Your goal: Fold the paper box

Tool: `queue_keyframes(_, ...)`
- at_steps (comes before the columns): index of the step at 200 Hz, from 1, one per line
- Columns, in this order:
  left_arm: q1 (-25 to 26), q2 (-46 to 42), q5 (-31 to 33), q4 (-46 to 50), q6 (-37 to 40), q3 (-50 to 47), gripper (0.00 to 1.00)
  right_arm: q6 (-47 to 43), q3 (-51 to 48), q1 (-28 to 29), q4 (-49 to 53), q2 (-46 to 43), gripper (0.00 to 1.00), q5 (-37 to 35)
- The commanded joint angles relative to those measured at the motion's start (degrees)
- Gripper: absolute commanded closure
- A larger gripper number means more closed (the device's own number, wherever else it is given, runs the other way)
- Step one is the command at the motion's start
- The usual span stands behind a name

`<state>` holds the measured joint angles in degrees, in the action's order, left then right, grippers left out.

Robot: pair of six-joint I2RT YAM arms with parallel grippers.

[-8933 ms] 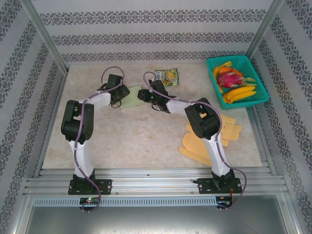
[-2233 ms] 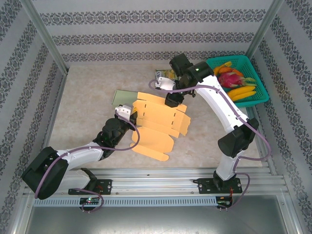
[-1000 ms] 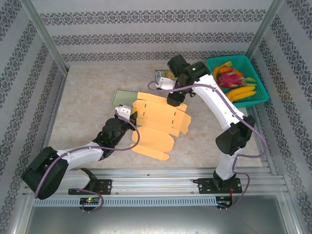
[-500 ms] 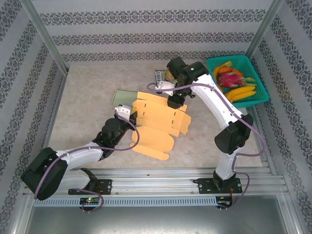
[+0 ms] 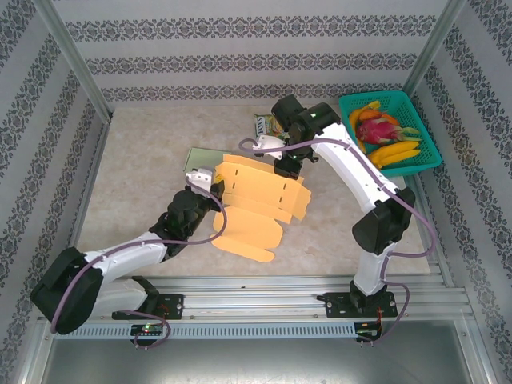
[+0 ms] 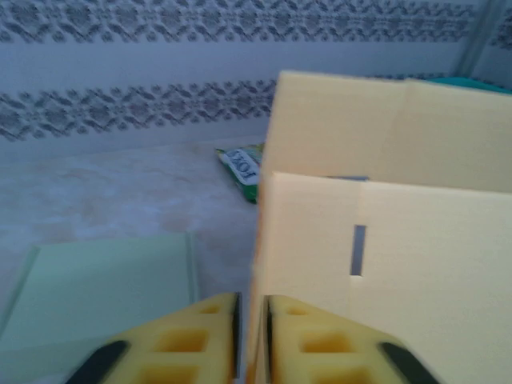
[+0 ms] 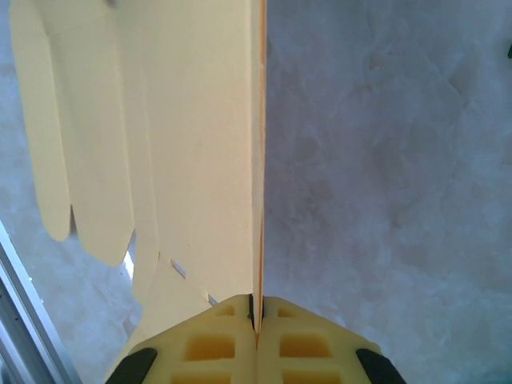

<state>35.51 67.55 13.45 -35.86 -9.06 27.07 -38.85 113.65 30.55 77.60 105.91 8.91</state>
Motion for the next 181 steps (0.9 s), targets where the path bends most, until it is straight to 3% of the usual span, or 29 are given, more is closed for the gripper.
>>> queue_keyframes(1, -0.2, -5.2, 9.1, 14.8, -11.9, 5.3, 0.66, 1.7, -4.0, -0.1, -3.9, -5.6, 1.0, -0.7)
queue_keyframes(20, -0.2, -9.9, 10.3, 26.8, -23.7, 7.4, 0.63, 3.1, -10.1, 0.2, -9.8, -10.0, 1.0, -0.6)
queue_keyframes(37, -0.2, -13.2, 3.4, 32.3, -30.6, 8.1, 0.65, 4.8, -17.2, 0.3, -15.8, -14.0, 1.0, -1.1)
queue_keyframes(61, 0.0, -15.2, -7.7, 31.5, -36.3, 7.4, 0.67, 5.9, -24.5, 1.1, -20.6, -18.6, 1.0, -2.1)
queue_keyframes(105, 2.7, -10.4, -17.1, 29.9, -40.8, 10.3, 0.7, 6.6, -33.8, 1.9, -26.1, -26.2, 1.0, -0.8)
queue_keyframes(134, 8.9, -8.7, -12.5, 31.7, -38.5, 13.6, 0.71, 6.1, -34.3, 1.5, -26.3, -27.3, 1.0, -0.7)
queue_keyframes(181, 13.4, -10.1, -6.6, 34.5, -38.2, 15.2, 0.72, 6.0, -35.2, 0.2, -26.5, -27.1, 1.0, -1.1)
